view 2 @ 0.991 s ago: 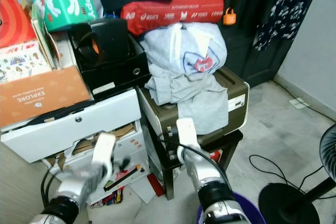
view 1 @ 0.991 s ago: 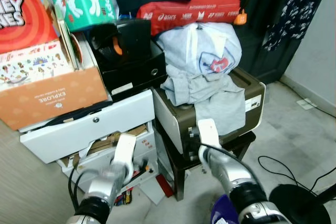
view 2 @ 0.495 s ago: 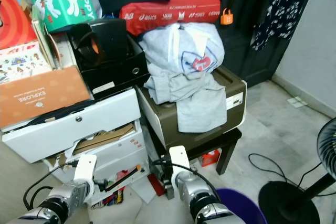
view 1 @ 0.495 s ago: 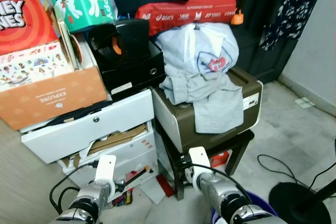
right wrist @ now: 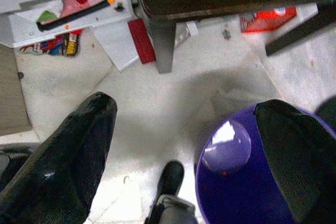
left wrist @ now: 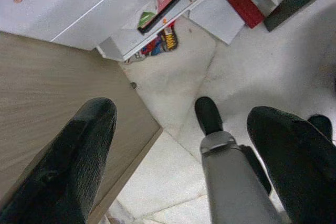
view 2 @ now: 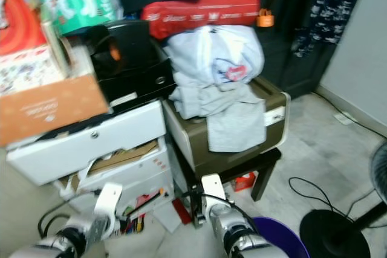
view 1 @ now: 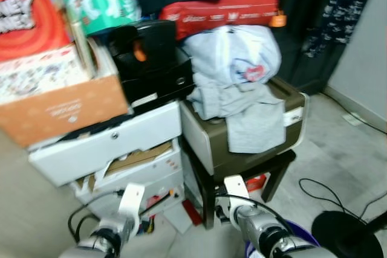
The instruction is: Clean up the room
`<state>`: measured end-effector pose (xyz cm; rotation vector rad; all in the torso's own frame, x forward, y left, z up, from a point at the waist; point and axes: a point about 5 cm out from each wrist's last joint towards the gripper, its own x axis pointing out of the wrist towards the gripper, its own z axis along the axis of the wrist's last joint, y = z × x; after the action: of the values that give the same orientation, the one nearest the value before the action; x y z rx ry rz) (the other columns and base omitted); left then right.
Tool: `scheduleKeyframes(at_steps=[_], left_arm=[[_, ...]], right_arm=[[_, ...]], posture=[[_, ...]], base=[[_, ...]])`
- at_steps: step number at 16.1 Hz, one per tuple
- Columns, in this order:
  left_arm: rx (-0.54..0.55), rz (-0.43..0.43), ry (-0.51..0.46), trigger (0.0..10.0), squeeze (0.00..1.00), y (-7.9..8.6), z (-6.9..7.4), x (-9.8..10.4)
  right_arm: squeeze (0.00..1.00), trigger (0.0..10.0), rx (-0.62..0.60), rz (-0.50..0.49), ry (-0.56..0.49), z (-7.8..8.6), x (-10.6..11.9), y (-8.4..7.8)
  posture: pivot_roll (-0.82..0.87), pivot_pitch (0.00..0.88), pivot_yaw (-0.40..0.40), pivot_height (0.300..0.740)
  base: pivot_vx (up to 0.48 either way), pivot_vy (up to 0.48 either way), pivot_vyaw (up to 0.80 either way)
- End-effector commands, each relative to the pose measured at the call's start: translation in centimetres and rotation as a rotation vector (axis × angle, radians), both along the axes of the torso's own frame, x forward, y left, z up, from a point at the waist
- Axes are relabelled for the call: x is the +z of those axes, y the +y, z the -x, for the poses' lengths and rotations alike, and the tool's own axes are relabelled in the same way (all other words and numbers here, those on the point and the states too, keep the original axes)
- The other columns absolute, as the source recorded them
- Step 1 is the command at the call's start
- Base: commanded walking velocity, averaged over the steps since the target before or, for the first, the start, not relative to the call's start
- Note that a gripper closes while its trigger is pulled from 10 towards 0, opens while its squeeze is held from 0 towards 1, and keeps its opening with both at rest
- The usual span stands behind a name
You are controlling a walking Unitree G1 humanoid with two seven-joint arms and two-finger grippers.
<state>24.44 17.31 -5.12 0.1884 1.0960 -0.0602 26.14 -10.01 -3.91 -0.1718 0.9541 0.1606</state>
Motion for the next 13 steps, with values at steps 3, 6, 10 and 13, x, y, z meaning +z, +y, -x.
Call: scheduleKeyframes(at_steps=[3, 6, 10, 13], left_arm=[[-0.029, -0.007, 0.001, 10.0, 0.0, 0.0, -0.2, 0.2], [-0.032, 0.018, -0.014, 10.0, 0.0, -0.5, -0.6, 0.4], [-0.051, 0.034, -0.019, 10.0, 0.0, -1.0, -1.0, 0.7], [-0.055, 0.048, -0.029, 10.0, 0.0, -1.3, -1.4, 0.9]], right_arm=[[0.0, 10.0, 0.019, 0.0, -0.025, -0.6, 0.5, 0.4], [0.0, 10.0, 0.026, 0.002, -0.03, -0.8, 0.7, 0.4], [0.0, 10.0, 0.037, 0.011, -0.043, -1.2, 1.0, 0.2], [0.0, 10.0, 0.04, 0.013, -0.052, -1.5, 1.2, 0.2]], posture=[[-0.24, 0.0, 0.066, 0.74], [-0.25, 0.0, 0.064, 0.74], [-0.25, 0.0, 0.063, 0.74], [-0.25, 0.0, 0.061, 0.74]], base=[[0.0, 0.0, 0.8], [0.0, 0.0, 0.8], [0.0, 0.0, 0.8], [0.0, 0.0, 0.8]])
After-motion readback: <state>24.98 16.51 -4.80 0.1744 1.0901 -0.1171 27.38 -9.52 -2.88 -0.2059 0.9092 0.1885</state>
